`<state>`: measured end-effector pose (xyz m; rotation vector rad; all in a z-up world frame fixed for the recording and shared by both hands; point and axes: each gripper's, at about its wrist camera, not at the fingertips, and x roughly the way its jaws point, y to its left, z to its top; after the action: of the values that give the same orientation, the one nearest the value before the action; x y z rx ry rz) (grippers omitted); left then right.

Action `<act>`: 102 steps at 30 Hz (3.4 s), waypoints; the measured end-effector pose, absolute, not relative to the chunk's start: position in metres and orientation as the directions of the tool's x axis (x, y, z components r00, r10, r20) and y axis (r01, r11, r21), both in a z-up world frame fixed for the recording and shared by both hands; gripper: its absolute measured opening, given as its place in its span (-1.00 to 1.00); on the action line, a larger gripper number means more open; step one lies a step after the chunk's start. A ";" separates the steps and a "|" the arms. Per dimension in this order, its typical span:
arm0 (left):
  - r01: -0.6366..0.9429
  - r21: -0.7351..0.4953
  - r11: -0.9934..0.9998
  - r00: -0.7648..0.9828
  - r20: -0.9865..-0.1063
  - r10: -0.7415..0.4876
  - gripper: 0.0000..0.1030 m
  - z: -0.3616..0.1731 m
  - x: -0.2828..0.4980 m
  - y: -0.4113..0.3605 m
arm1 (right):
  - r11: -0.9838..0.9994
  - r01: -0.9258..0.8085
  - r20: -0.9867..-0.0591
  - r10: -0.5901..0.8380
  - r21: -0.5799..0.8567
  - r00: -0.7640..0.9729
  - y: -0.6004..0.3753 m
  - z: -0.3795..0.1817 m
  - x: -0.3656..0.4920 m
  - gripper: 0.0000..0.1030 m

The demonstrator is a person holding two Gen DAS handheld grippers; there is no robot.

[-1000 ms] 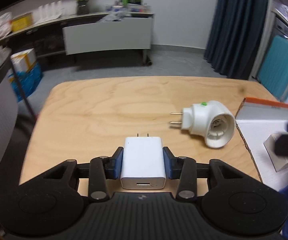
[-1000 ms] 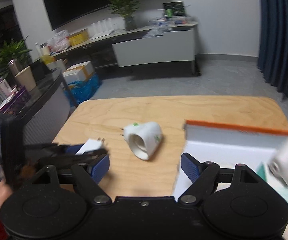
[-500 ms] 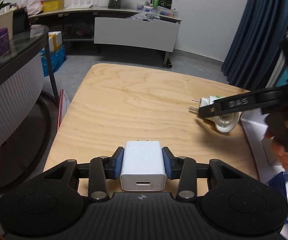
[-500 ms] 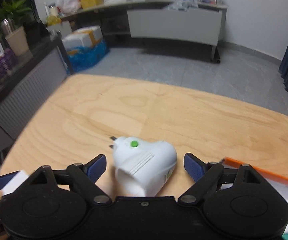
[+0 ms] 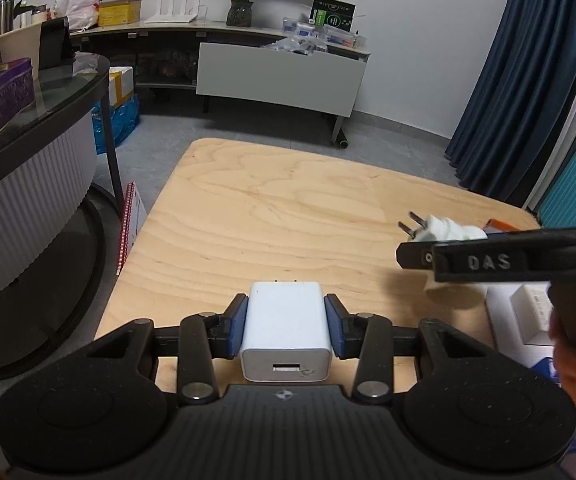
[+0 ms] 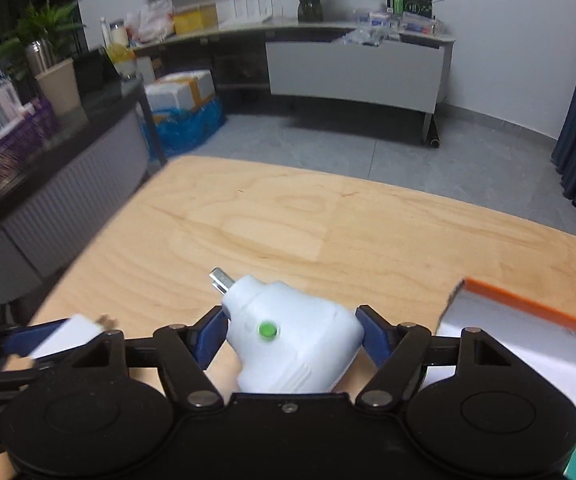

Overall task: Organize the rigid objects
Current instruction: 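Grasp the small white adapter with the left tool while the right tool grasps the white diffuser, then carry the small adapter and white diffuser over the open box with both tools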

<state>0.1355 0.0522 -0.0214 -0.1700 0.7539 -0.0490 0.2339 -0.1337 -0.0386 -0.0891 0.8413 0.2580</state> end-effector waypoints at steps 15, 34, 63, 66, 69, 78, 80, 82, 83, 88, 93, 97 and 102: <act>0.025 -0.170 0.985 0.769 -0.627 -0.128 -0.20 0.013 0.092 0.029 | 0.987 -0.147 -0.678 0.151 0.063 0.720 -0.159 0.012 0.131 0.63; 0.136 -0.169 0.976 0.769 -0.602 -0.212 -0.20 0.026 0.068 -0.018 | 0.998 -0.001 -0.632 0.041 0.064 0.774 -0.211 0.033 0.061 0.63; 0.285 -0.175 0.942 0.738 -0.588 -0.332 -0.20 0.031 0.062 -0.078 | 0.985 0.155 -0.598 -0.082 0.071 0.797 -0.276 0.044 0.024 0.63; 0.301 -0.173 0.938 0.732 -0.588 -0.343 -0.20 0.031 0.063 -0.085 | 0.982 0.171 -0.595 -0.094 0.075 0.799 -0.284 0.045 0.023 0.63; 0.316 -0.170 0.933 0.727 -0.589 -0.353 -0.20 0.030 0.063 -0.092 | 0.980 0.185 -0.591 -0.104 0.079 0.800 -0.289 0.046 0.021 0.63; 0.340 -0.160 0.927 0.717 -0.594 -0.366 -0.20 0.029 0.066 -0.105 | 0.975 0.203 -0.585 -0.113 0.089 0.803 -0.298 0.046 0.021 0.63; 0.343 -0.157 0.926 0.716 -0.594 -0.366 -0.20 0.029 0.066 -0.107 | 0.975 0.203 -0.584 -0.114 0.090 0.804 -0.297 0.046 0.022 0.63; 0.344 -0.157 0.926 0.716 -0.595 -0.367 -0.20 0.029 0.067 -0.108 | 0.975 0.202 -0.584 -0.113 0.090 0.804 -0.298 0.046 0.023 0.63; 0.344 -0.157 0.926 0.715 -0.595 -0.367 -0.20 0.029 0.068 -0.109 | 0.975 0.202 -0.583 -0.112 0.090 0.805 -0.297 0.046 0.023 0.63; 0.343 -0.154 0.926 0.716 -0.596 -0.364 -0.20 0.028 0.069 -0.110 | 0.976 0.196 -0.583 -0.107 0.092 0.806 -0.296 0.046 0.024 0.63; 0.343 -0.152 0.927 0.714 -0.599 -0.362 -0.20 0.029 0.073 -0.112 | 0.977 0.192 -0.585 -0.102 0.094 0.805 -0.298 0.045 0.026 0.63; 0.343 -0.150 0.927 0.714 -0.600 -0.361 -0.20 0.029 0.075 -0.113 | 0.977 0.191 -0.585 -0.101 0.095 0.805 -0.298 0.046 0.026 0.63; 0.347 -0.149 0.926 0.710 -0.603 -0.363 -0.20 0.028 0.079 -0.115 | 0.977 0.191 -0.588 -0.099 0.096 0.802 -0.298 0.045 0.026 0.63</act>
<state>0.0786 -0.1149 0.0282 -0.0250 0.6739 -0.3941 0.0263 -0.2976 0.0453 0.1537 0.6208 -0.1565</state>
